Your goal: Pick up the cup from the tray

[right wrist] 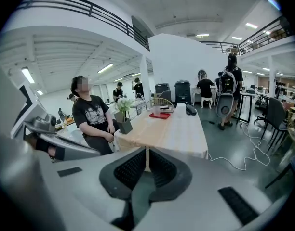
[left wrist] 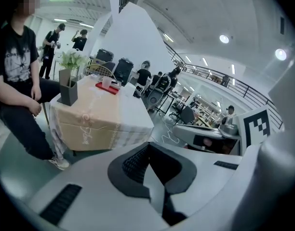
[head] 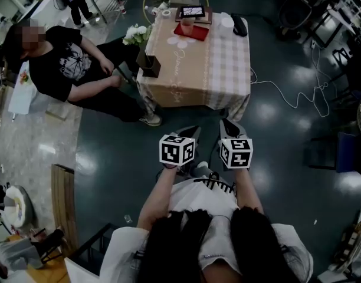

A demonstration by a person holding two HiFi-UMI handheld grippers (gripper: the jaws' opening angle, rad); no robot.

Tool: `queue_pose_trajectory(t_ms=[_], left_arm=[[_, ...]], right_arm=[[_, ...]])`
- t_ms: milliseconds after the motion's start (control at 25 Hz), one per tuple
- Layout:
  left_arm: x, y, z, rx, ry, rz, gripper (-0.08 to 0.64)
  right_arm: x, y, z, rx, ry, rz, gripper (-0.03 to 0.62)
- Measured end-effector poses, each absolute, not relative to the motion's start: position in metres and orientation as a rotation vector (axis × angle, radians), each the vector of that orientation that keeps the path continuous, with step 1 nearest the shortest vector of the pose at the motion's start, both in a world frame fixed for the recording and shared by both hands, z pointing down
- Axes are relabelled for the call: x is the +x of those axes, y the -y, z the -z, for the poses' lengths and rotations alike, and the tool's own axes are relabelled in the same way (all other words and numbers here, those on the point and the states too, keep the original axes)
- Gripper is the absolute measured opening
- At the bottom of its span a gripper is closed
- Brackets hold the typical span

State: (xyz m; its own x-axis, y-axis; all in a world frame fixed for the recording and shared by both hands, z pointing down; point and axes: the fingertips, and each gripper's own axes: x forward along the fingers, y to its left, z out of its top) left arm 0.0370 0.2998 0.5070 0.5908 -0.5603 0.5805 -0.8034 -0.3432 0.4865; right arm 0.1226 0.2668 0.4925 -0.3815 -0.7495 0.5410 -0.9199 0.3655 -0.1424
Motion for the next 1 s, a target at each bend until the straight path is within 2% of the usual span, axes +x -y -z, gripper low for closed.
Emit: queue_pose_trajectory(t_ms=[320, 360, 440, 480, 800, 1000], left_arm=[[0.043, -0.282, -0.495, 2.06, 1.181, -0.4, 0.005], [0.043, -0.279, -0.494, 2.061, 1.191, -0.402, 0.005], [0.046, -0.271, -0.494, 2.071, 1.182, -0.397, 0.005], [0.048, -0.267, -0.494, 2.077, 1.168, -0.385, 0.005], [0.035, -0.205, -0.505, 2.042, 1.208, -0.351, 0.005], [0.025, -0.159, -0.507, 2.074, 1.202, -0.441, 0.005]], right_arm=[[0.12, -0.255, -0.478, 1.365, 2.365, -0.556, 0.016], [0.118, -0.253, -0.476, 1.354, 2.383, -0.558, 0.047], [0.115, -0.246, -0.476, 1.332, 2.408, -0.549, 0.162], [0.115, -0.241, -0.476, 1.326, 2.411, -0.539, 0.188], [0.119, -0.188, -0.483, 1.335, 2.401, -0.57, 0.261], [0.112, -0.138, -0.48, 1.357, 2.389, -0.579, 0.297]])
